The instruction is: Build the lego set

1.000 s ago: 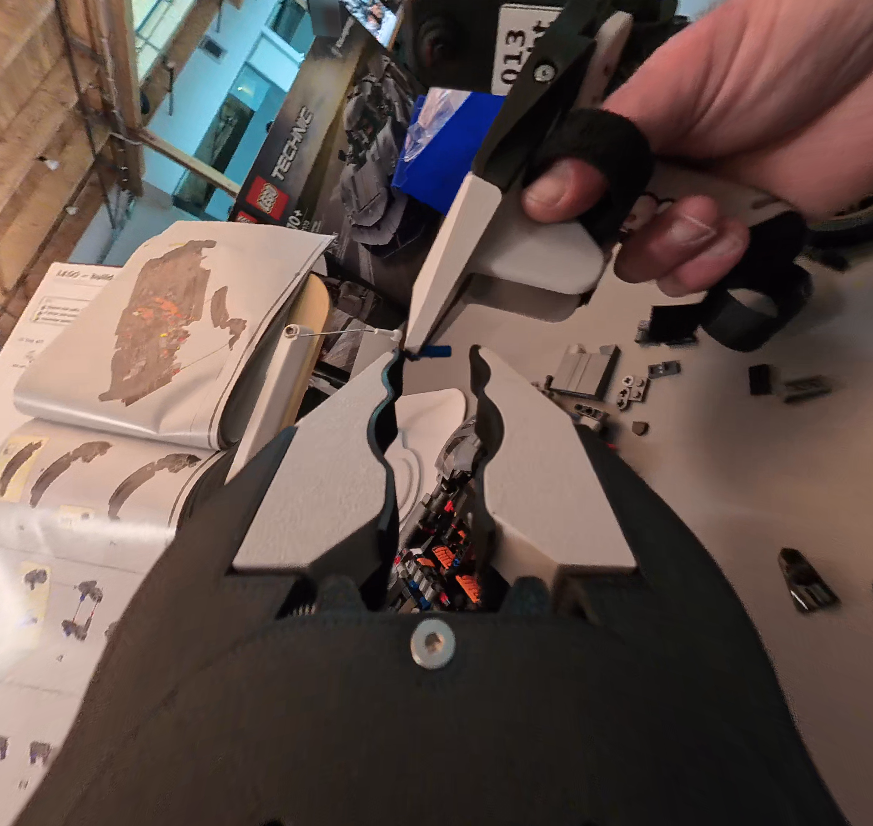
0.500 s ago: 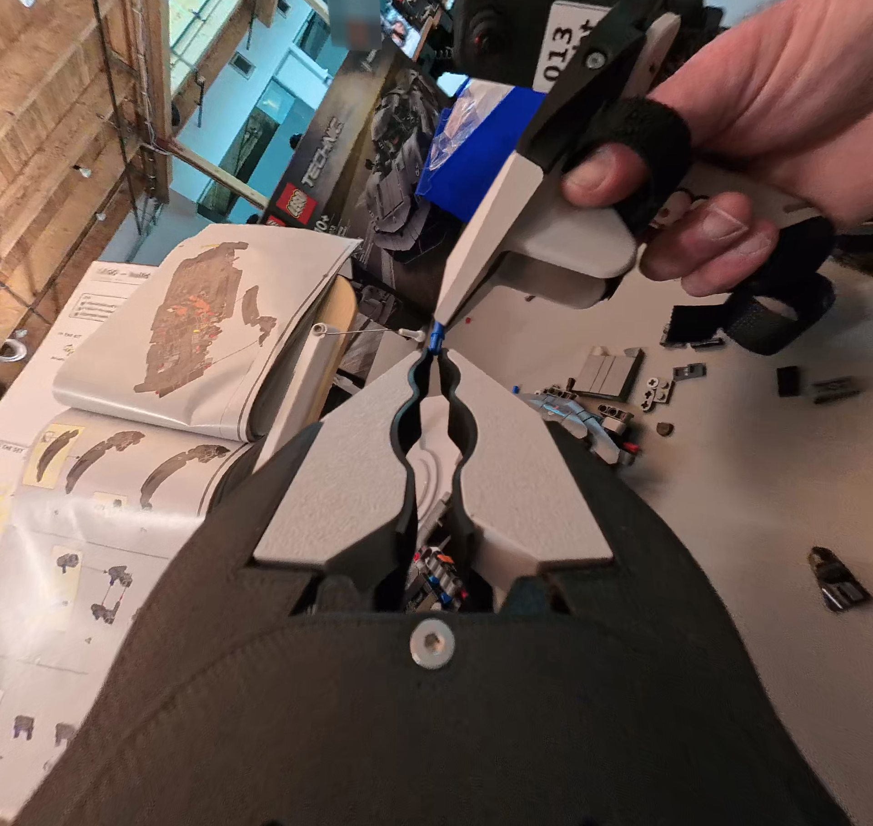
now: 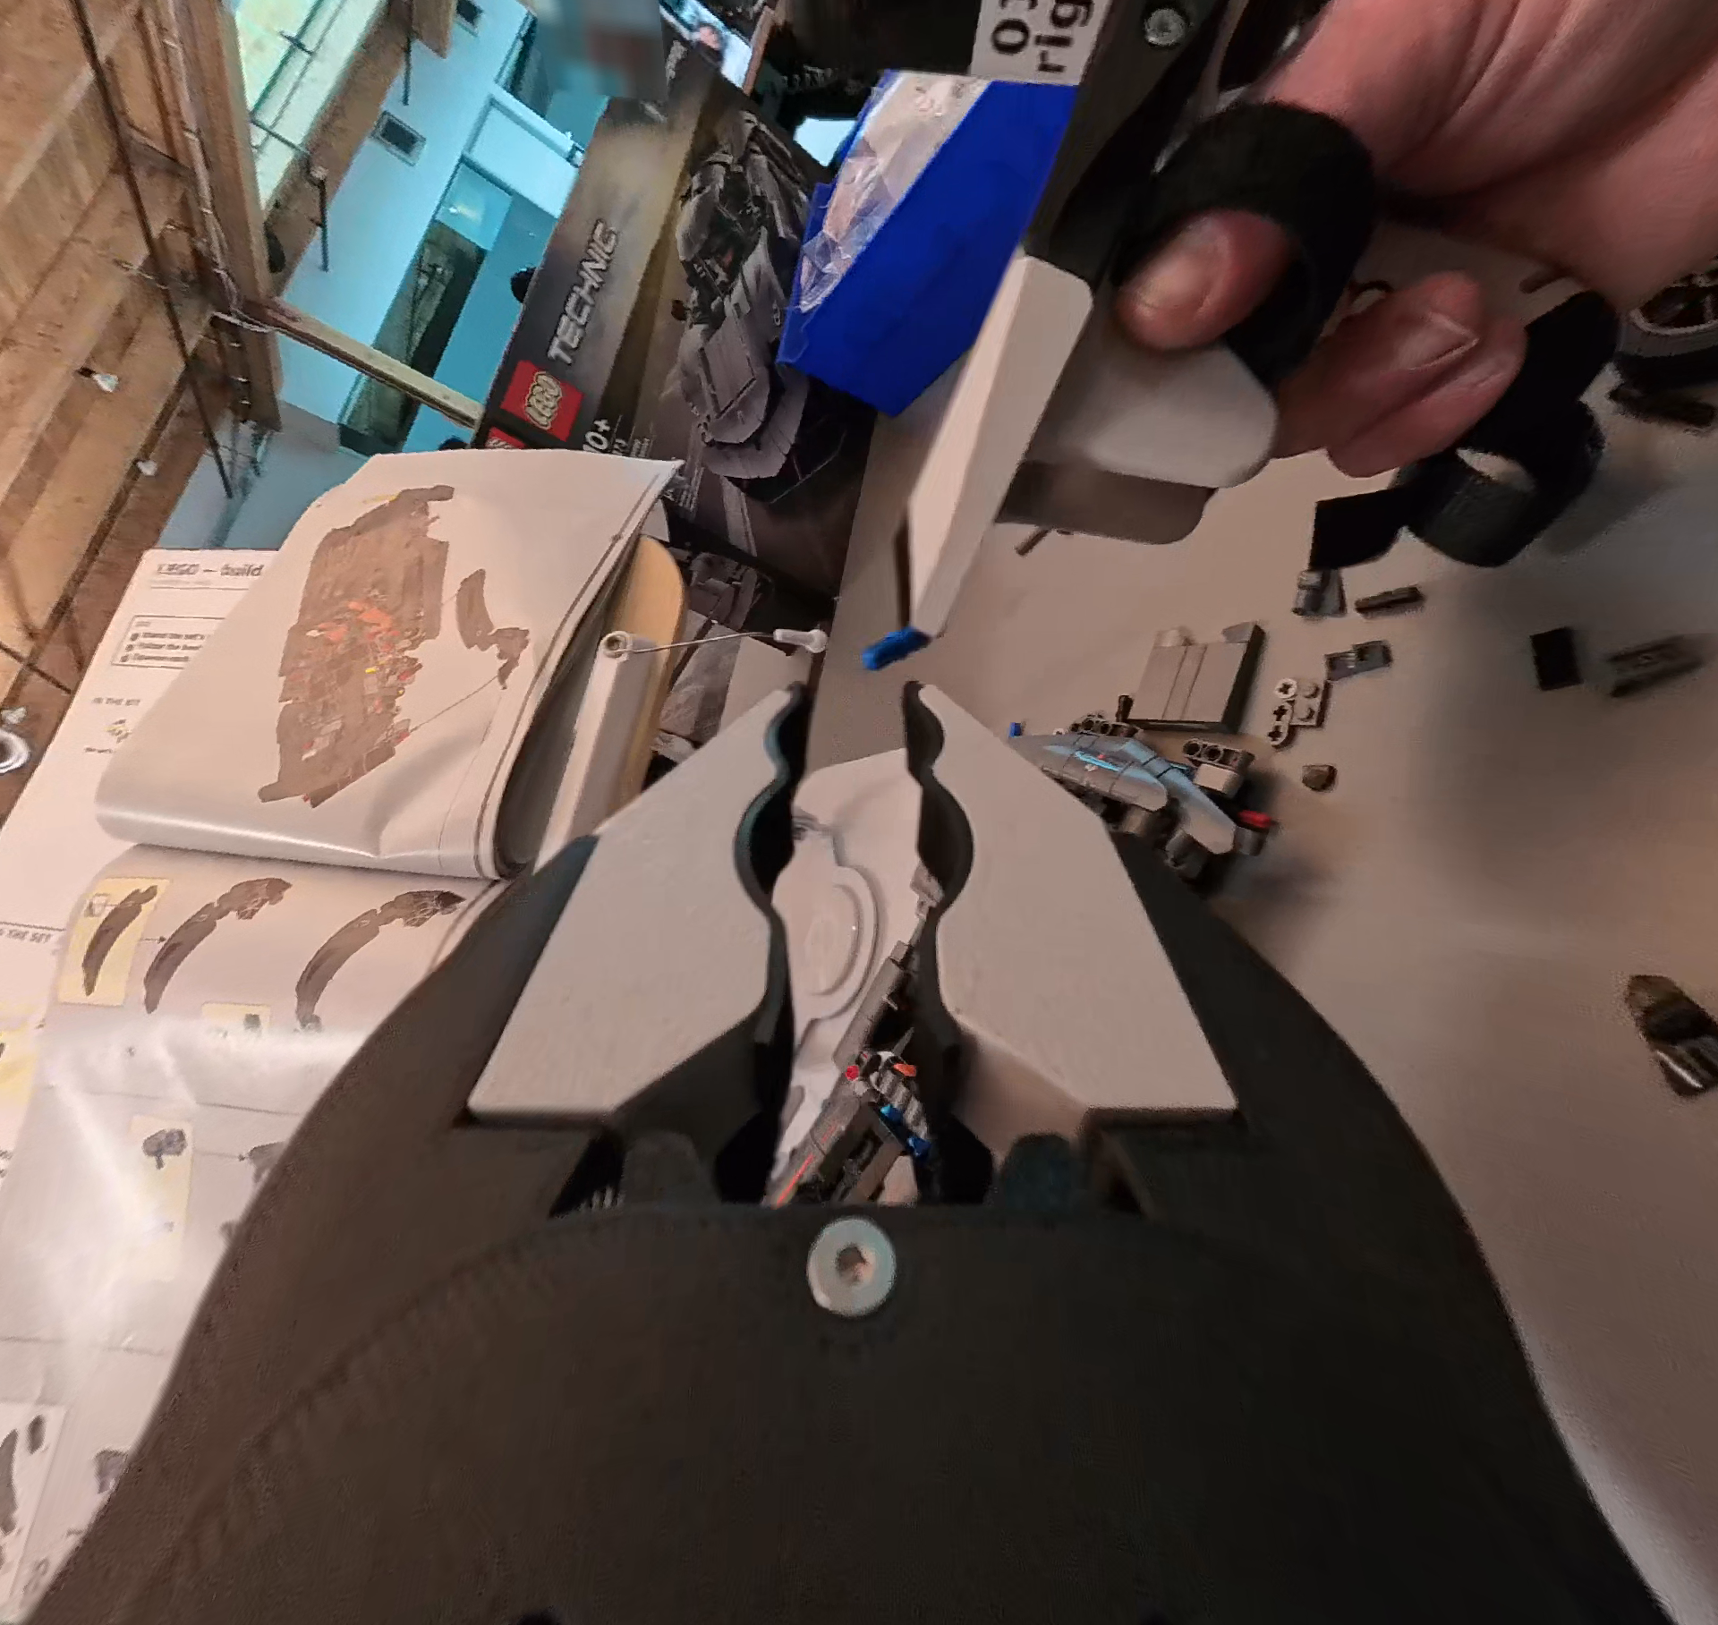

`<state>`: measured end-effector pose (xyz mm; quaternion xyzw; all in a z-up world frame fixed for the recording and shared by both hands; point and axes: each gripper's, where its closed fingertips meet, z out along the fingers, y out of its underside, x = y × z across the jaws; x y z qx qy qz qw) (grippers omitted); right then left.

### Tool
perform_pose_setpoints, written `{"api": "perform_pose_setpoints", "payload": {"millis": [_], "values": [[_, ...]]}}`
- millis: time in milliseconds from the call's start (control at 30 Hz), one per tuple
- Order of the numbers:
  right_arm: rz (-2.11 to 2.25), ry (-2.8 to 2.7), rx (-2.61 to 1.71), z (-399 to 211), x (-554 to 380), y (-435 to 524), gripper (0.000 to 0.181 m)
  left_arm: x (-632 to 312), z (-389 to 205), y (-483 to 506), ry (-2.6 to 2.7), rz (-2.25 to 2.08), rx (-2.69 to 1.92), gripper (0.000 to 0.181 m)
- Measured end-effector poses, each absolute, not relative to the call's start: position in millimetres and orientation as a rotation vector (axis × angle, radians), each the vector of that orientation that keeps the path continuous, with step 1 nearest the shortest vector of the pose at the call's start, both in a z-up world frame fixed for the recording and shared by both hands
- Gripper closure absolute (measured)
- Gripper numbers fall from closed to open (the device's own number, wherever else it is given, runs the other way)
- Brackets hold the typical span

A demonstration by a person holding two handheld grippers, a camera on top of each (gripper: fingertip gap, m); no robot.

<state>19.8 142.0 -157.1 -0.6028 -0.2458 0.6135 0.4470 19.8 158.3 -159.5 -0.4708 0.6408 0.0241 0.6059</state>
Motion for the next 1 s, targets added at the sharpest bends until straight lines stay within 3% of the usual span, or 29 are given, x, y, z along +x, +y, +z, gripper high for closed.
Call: {"api": "perform_pose_setpoints", "payload": {"millis": [100, 167, 367, 567, 667, 733, 1000], "values": [[1.495, -0.629, -1.519, -161, 19, 142, 0.181, 17, -157, 159, 1.507, 0.119, -1.046, 0.16], [1.475, -0.641, -1.539, -163, 18, 142, 0.181, 18, -159, 154, 1.557, 0.193, -0.963, 0.171], [1.46, -0.666, -1.562, -167, 17, 141, 0.181, 17, -162, 149, 1.604, 0.274, -0.897, 0.18], [1.449, -0.66, -1.571, -167, 20, 143, 0.181, 13, -167, 150, 1.659, 0.313, -0.893, 0.156], [1.425, -0.683, -1.586, -170, 16, 141, 0.181, 18, -173, 144, 1.685, 0.29, -0.872, 0.163], [1.415, -0.698, -1.596, -172, 14, 140, 0.181, 18, -175, 145, 1.684, 0.321, -0.86, 0.177], [1.507, -0.7, -1.514, -160, 16, 133, 0.18, 20, -165, 138, 1.646, 0.222, -0.85, 0.18]]}}
